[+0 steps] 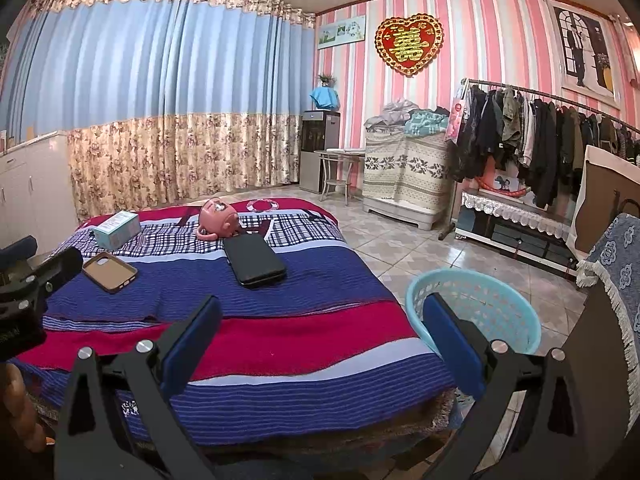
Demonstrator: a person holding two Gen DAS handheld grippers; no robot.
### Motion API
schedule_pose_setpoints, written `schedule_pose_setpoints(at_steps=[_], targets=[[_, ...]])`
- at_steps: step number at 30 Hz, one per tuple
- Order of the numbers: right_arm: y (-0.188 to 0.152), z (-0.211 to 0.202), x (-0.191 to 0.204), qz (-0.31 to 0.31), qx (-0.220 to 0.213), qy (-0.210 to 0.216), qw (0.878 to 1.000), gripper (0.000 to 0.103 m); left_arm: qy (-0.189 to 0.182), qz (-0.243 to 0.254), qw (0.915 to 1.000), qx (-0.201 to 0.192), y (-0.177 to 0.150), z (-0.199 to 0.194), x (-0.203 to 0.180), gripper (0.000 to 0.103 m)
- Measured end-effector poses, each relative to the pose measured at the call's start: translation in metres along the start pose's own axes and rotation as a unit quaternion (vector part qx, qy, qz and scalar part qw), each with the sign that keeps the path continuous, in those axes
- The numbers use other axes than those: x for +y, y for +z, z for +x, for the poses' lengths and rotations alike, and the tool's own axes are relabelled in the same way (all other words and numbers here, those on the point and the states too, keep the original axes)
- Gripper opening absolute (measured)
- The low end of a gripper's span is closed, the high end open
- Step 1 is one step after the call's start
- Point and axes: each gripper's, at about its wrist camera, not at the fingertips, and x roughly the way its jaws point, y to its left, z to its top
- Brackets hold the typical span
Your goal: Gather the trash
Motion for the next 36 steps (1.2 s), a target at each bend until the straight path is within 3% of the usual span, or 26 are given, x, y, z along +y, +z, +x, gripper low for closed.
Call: schedule_pose_setpoints(at_steps=[36], targets=[[0.002,0.0006,0.0035,-0.002,-0.001,0.001,1.0,0.098,-0.001,-0.001,1.0,0.001,0.0001,0.0004,0.0012,0.098]])
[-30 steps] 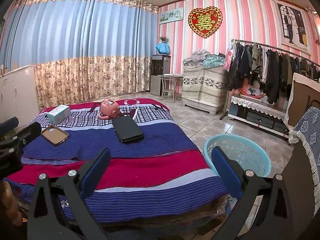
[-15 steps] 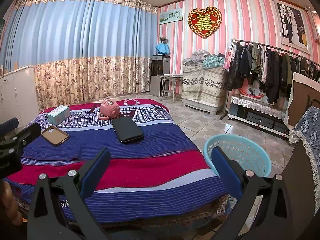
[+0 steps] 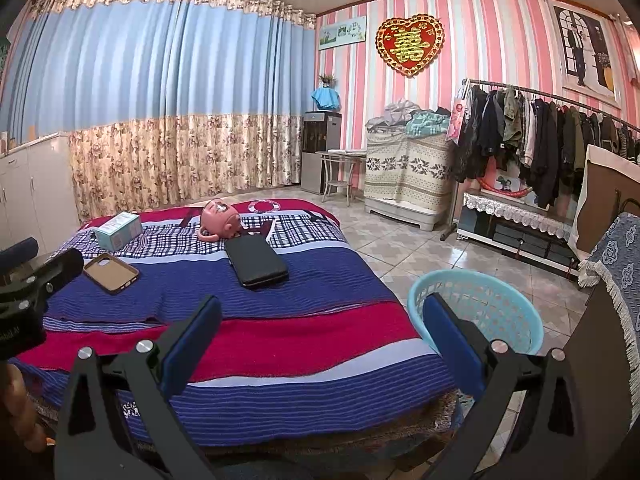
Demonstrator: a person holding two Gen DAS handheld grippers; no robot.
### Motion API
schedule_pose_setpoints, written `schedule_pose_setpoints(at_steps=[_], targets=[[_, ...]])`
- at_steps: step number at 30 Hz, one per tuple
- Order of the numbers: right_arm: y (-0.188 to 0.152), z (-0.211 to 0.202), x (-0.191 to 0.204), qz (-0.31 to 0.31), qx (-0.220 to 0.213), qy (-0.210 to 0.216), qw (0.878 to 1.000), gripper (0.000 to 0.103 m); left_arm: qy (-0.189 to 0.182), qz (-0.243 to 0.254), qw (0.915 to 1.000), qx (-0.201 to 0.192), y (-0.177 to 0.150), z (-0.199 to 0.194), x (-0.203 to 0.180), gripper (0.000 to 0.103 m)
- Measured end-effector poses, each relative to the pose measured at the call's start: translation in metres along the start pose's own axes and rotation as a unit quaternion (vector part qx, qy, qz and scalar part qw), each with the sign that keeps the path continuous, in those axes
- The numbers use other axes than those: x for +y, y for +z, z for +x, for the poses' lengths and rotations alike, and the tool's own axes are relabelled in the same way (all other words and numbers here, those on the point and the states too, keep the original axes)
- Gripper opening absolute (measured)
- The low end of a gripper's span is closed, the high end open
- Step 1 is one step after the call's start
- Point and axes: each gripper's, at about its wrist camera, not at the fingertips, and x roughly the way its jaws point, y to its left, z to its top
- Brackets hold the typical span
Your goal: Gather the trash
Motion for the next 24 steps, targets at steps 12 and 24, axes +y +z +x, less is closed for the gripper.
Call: schedule_pose_setpoints(at_steps=[12,24], targets=[[-0.0005,-0.0002,0.0002,0.001,-0.001,0.001,1.0,0.098,0.0,-0.001,1.0,-0.001,0.0003,-0.0003,0.0001,0.098],[-0.0001,0.0004,0.0017,0.002,0.0,0.001,1.0,0.098,0.0,0.0,1.0,-0.001,0.0001,0.0001,0.001,0.098]])
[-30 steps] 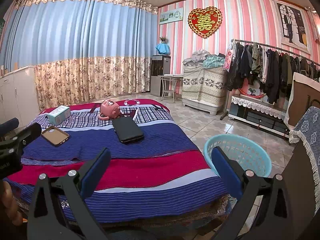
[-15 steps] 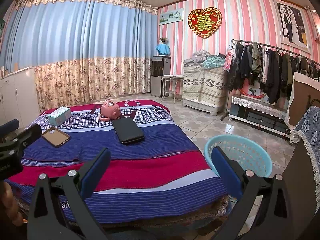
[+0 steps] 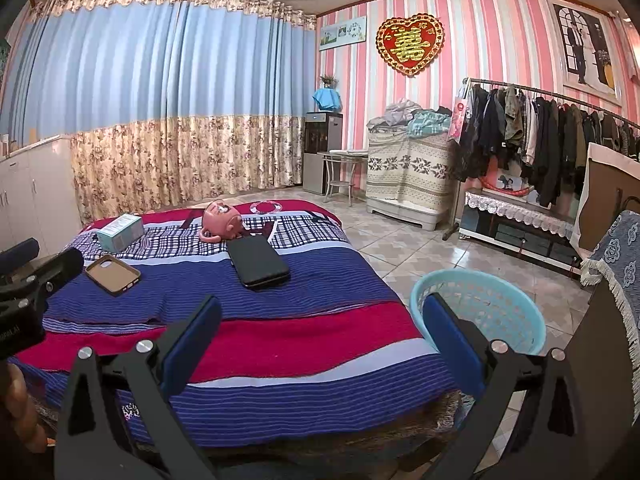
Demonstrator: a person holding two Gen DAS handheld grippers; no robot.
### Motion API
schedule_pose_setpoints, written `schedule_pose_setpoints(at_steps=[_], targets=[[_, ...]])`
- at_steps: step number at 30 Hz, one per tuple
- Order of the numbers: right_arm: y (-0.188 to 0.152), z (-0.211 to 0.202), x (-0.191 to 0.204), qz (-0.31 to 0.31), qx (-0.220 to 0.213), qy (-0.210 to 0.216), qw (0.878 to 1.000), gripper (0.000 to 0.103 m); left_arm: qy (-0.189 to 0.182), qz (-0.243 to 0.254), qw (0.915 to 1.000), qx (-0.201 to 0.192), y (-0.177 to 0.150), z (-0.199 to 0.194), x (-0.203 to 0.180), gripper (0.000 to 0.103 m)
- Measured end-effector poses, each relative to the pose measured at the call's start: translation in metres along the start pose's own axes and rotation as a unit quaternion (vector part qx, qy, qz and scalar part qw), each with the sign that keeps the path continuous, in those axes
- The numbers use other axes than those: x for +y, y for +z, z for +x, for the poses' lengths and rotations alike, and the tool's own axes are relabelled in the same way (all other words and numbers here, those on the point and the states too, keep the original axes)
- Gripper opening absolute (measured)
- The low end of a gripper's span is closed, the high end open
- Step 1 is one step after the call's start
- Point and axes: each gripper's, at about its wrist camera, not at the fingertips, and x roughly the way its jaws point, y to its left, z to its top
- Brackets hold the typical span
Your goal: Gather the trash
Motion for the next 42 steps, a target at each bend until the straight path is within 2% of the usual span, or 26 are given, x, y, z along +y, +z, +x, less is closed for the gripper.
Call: schedule_pose_setpoints(at_steps=[42], targets=[[0.002,0.003,0.011,0.004,-0.003,-0.001,1.0,0.098,0.0,-0.001,1.0,0.0,-0.001,0.0,0.001,0.098]])
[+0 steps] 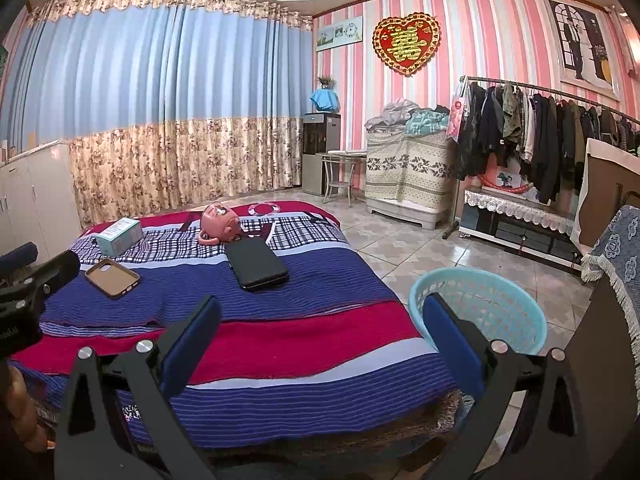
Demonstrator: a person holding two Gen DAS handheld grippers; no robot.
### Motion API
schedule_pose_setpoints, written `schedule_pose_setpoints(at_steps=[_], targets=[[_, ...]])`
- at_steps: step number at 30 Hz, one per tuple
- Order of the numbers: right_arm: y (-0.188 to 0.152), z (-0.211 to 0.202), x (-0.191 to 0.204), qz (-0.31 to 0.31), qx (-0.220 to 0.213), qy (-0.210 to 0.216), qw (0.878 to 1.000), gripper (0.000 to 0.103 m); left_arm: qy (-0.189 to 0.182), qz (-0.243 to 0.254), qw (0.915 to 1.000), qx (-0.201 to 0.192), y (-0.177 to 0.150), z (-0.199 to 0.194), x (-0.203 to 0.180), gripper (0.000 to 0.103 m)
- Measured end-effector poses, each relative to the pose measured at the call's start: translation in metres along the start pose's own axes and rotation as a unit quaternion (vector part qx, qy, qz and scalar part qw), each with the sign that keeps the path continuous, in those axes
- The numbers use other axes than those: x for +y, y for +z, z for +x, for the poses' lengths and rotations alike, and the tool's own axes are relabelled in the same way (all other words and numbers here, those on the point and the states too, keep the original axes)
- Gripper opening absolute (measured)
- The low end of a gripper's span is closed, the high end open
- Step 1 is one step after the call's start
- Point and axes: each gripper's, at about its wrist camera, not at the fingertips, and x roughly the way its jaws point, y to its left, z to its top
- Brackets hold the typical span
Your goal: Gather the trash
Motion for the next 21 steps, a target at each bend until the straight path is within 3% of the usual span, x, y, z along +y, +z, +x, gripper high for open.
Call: schedule_pose_setpoints(at_steps=[21], targets=[[-0.0003,-0.0003,0.0021,0.003,-0.001,0.0,1.0,0.098,0.0,0.0,1.0,0.001,-0.0003,0.0007,0.0,0.098]])
